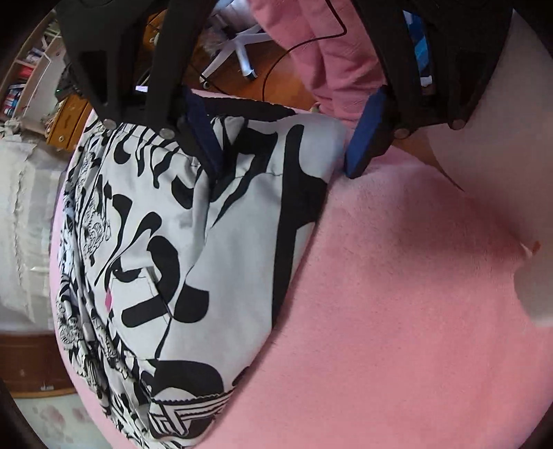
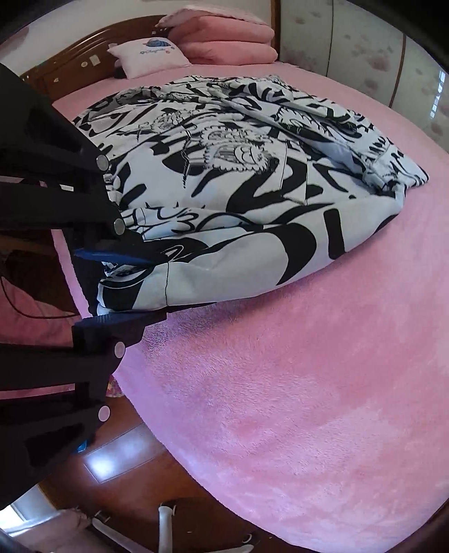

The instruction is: Fold large clothes

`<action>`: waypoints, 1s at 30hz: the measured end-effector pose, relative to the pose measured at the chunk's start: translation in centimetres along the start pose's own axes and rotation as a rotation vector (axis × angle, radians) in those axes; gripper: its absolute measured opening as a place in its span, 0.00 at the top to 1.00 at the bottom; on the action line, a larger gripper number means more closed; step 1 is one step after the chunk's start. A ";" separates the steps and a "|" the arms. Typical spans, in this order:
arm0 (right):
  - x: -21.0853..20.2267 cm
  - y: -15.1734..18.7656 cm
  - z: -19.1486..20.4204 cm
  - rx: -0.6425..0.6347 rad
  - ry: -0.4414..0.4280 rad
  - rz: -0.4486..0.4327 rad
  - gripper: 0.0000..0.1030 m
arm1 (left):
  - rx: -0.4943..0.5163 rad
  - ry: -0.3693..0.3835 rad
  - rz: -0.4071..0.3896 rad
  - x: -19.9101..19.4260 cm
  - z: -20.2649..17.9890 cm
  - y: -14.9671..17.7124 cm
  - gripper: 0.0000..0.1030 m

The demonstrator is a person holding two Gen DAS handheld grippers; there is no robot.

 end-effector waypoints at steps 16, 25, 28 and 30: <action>-3.5 1.2 3.6 -0.090 -0.201 -0.002 0.86 | -0.040 0.213 0.001 -0.5 -2.8 0.4 0.84; -7.1 0.5 5.6 -0.003 -0.519 -0.011 0.87 | -0.101 0.519 -0.188 -8.0 -7.0 3.1 0.88; -9.0 -0.7 6.6 0.040 -0.640 -0.015 0.87 | -0.116 0.602 -0.257 -11.7 -9.1 2.8 0.88; -10.6 -1.8 7.4 0.048 -0.684 -0.032 0.87 | -0.122 0.645 -0.305 -14.1 -10.7 2.0 0.88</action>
Point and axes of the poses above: each gripper's, at about its wrist camera, not at the fingertips, and x roughly the way its jaws point, z to its left, y to its underside, the point moved 2 cm from there along x, roughly the way its jaws point, and after that the axes turned 7 degrees about z, right-handed, at the moved point
